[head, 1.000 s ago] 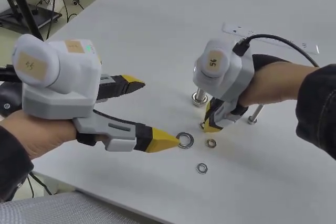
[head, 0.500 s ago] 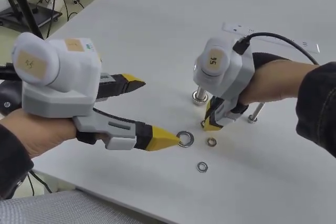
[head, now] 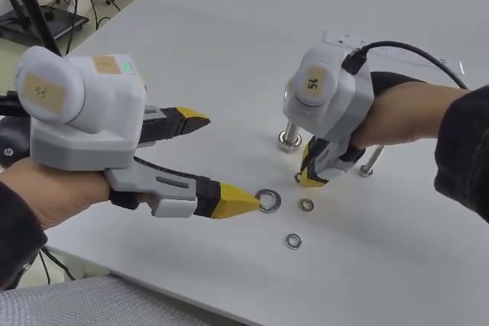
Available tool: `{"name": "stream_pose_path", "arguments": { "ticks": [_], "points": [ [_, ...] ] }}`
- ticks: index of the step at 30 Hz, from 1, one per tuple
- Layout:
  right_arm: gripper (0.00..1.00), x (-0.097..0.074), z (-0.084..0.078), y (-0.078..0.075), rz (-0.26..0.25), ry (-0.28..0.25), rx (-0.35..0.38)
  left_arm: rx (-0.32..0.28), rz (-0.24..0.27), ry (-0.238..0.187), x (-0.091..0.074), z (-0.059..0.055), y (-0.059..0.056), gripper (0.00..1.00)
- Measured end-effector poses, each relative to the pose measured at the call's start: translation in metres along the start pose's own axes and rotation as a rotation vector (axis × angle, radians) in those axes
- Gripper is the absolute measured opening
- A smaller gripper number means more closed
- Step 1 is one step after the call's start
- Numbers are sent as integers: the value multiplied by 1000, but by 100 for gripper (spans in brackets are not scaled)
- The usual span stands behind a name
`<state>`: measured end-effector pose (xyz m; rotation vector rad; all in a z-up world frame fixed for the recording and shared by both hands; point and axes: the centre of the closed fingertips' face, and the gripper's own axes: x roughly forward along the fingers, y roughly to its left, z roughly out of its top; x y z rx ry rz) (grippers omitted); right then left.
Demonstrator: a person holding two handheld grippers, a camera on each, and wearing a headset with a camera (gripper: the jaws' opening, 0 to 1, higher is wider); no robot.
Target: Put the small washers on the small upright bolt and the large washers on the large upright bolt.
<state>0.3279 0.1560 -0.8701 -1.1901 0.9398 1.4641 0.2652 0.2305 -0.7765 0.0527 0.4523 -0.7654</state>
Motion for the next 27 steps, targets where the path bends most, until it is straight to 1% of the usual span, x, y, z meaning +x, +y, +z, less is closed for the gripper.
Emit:
{"name": "stream_pose_path", "arguments": {
  "ticks": [8,13,19,21,27],
  "points": [
    [14,-18,-7,1,-9,-26,31,5,-2,-2,0,1,0,81],
    [14,-23,-15,4,-21,-24,43,9,-7,-1,1,2,-1,81],
    [14,-28,-24,11,-27,-31,69,14,-16,-1,3,3,-2,81],
    [13,-30,-28,14,-26,-26,75,17,-19,0,3,3,-3,81],
    [13,-37,-37,17,-35,-30,103,21,-29,4,5,2,-4,81]
  ]
}}
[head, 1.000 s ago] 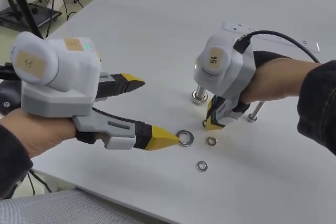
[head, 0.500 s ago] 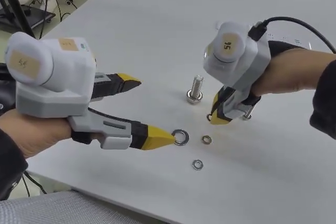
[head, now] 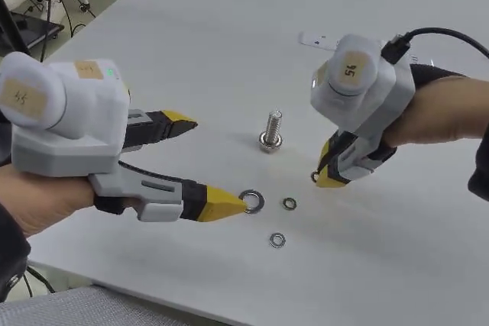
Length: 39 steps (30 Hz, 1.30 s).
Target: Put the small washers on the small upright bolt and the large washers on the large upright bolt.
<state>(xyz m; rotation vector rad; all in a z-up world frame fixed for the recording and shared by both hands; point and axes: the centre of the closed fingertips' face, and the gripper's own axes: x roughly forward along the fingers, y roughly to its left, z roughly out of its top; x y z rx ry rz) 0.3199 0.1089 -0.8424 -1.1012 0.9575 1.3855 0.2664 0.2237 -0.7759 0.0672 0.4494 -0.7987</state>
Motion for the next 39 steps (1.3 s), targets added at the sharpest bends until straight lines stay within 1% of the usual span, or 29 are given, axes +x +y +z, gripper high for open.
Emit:
{"name": "stream_pose_path", "arguments": {
  "ticks": [5,12,16,24,28,33,39],
  "points": [
    [13,-5,-9,3,-3,0,26,3,-11,6,1,-1,-2,81],
    [13,-14,-18,8,-6,-9,61,13,-35,18,5,-2,-7,81],
    [13,-17,-25,8,-14,-9,75,20,-48,25,7,-2,-9,81],
    [13,-26,-33,9,-22,-17,101,32,-70,40,10,-4,-14,81],
    [13,-30,-40,6,-31,-14,114,35,-78,44,11,-5,-15,81],
    [13,-40,-47,2,-47,-18,134,37,-91,47,12,-6,-17,81],
    [13,-51,-51,-4,-63,-30,153,43,-105,51,16,-6,-19,81]
  ]
}}
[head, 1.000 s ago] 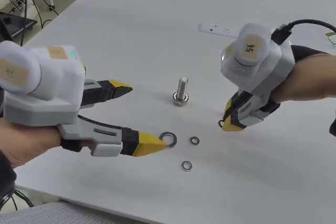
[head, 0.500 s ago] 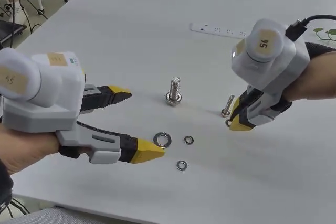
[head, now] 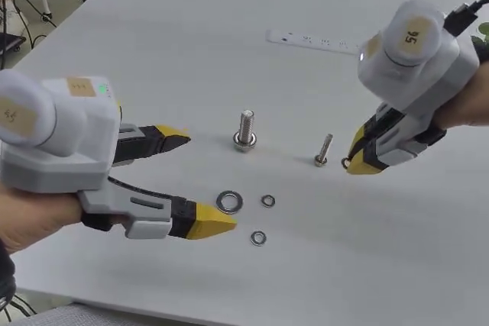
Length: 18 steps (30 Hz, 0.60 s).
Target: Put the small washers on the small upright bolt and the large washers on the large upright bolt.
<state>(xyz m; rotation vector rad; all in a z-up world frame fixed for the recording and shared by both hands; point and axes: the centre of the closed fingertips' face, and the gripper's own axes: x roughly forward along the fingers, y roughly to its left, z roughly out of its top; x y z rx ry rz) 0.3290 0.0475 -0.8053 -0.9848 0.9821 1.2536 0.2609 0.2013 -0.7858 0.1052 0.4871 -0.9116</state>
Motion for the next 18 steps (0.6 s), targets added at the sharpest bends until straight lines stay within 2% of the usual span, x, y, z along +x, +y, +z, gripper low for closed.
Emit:
{"name": "stream_pose_path", "arguments": {
  "ticks": [4,10,18],
  "points": [
    [13,-8,2,-3,-12,-12,8,4,-10,7,2,-1,-1,81],
    [13,-11,8,-16,-28,-30,19,8,-20,12,5,-2,-2,81],
    [13,-11,17,-27,-35,-28,-3,13,-30,16,8,-2,-3,81]
  ]
}}
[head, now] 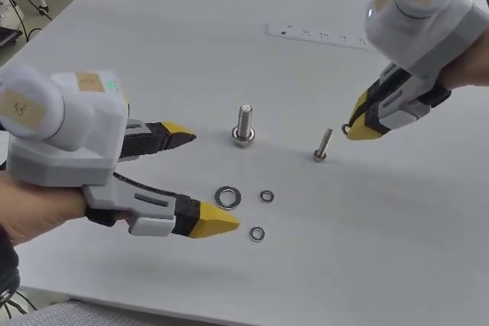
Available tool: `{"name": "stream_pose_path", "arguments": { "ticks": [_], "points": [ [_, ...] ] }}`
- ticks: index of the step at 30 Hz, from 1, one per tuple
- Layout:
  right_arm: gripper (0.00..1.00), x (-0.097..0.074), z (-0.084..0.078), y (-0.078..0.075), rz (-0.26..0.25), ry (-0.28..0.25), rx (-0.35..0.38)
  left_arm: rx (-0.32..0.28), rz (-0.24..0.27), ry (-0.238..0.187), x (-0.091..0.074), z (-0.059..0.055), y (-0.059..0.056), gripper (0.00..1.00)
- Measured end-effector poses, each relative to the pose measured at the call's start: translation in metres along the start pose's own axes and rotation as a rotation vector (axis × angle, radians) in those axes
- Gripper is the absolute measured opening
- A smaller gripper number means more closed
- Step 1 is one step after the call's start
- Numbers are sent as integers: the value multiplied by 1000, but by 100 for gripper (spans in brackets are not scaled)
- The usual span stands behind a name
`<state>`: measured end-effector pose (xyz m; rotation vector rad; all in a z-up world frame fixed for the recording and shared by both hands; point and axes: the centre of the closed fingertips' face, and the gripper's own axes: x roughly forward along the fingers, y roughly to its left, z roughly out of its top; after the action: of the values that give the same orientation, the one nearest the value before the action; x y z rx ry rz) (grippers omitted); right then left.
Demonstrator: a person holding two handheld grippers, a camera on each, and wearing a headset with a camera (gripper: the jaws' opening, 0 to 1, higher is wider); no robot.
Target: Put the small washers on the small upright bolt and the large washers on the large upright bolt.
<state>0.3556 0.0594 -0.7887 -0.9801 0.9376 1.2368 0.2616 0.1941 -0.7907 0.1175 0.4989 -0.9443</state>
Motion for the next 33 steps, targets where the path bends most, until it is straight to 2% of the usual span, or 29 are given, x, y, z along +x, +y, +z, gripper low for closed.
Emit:
{"name": "stream_pose_path", "arguments": {
  "ticks": [7,16,20,33],
  "points": [
    [13,7,5,-7,9,14,-15,2,-4,3,2,-1,0,81],
    [13,17,3,-19,27,40,-28,-1,-3,2,3,-1,1,81],
    [13,19,4,-16,39,45,-30,-1,-4,4,3,-1,1,81],
    [13,28,1,-19,58,66,-38,-8,-1,7,4,-1,2,81]
  ]
}}
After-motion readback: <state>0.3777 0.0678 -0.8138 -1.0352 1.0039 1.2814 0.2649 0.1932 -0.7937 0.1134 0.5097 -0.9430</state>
